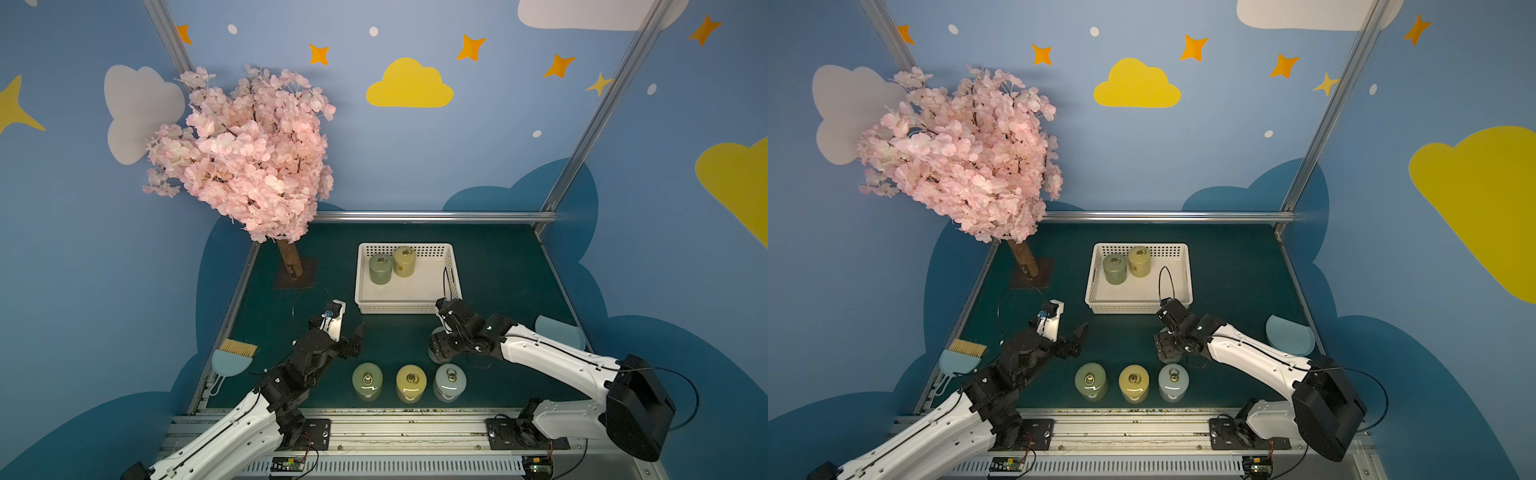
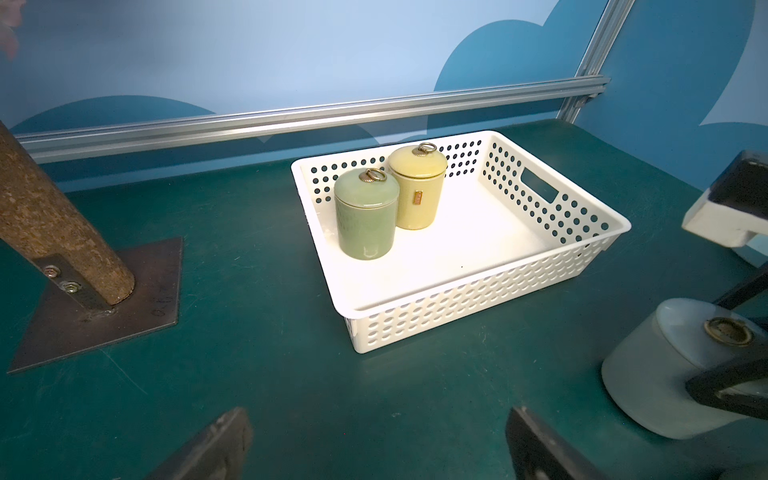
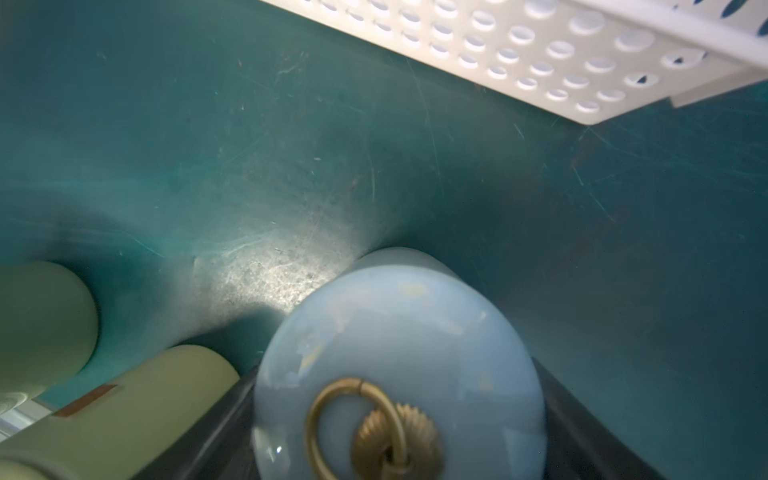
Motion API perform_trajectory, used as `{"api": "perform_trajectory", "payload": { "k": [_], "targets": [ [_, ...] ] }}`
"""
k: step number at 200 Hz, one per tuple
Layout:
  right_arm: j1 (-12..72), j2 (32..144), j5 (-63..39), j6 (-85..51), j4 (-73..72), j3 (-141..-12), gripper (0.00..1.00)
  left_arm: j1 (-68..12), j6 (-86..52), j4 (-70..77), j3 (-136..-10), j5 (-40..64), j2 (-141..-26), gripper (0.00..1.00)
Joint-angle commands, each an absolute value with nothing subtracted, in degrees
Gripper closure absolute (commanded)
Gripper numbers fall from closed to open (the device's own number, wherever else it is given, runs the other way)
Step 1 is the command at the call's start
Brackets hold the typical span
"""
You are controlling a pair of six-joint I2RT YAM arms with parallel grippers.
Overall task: Take the tea canister out of the basket
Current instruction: Place the tea canister at the center of the board.
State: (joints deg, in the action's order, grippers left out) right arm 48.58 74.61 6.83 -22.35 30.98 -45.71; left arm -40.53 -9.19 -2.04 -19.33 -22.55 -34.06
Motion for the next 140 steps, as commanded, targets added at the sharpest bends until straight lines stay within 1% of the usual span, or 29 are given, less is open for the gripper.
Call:
{"api": "perform_trajectory", "payload": {
  "k": [1, 26, 48, 57, 71, 90, 107, 112, 140],
  "targets": [
    [49.1, 74.5, 7.2, -23.4, 28.5, -45.8, 0.45, -40.4, -9.0, -1.4, -18.8, -22.9, -33.6, 0.0],
    [49.2, 74.7, 7.3, -23.6, 28.8, -45.7, 0.44, -40.3, -9.0, -1.4, -18.8, -22.9, -33.7, 0.0],
    [49.2, 74.8, 7.3, -23.6, 29.0, -45.7, 0.4, -40.4, -8.9, -1.4, -18.8, -22.9, -33.6, 0.0],
    [49.3, 74.9, 7.2, -23.6, 29.1, -45.7, 0.37, -40.3, -8.9, -1.5, -18.8, -22.9, -33.5, 0.0],
    [49.5, 74.8, 7.3, -23.7, 29.2, -45.8, 0.25, -40.4, -8.9, -1.4, -18.6, -23.0, -33.5, 0.0],
    [49.7, 74.5, 7.6, -23.8, 29.6, -46.0, 0.13, -40.4, -9.0, -1.4, -18.7, -23.0, -33.5, 0.0],
    [49.8, 74.4, 7.6, -23.8, 29.9, -46.3, 0.07, -40.4, -9.0, -1.5, -18.7, -23.0, -33.6, 0.0],
    [49.8, 74.2, 7.7, -23.8, 30.0, -46.4, 0.03, -40.4, -9.0, -1.5, -18.8, -23.0, -33.6, 0.0],
    [49.9, 73.7, 7.4, -23.8, 30.5, -46.9, 0.02, -40.4, -9.0, -1.8, -18.9, -23.1, -33.6, 0.0]
  ]
}}
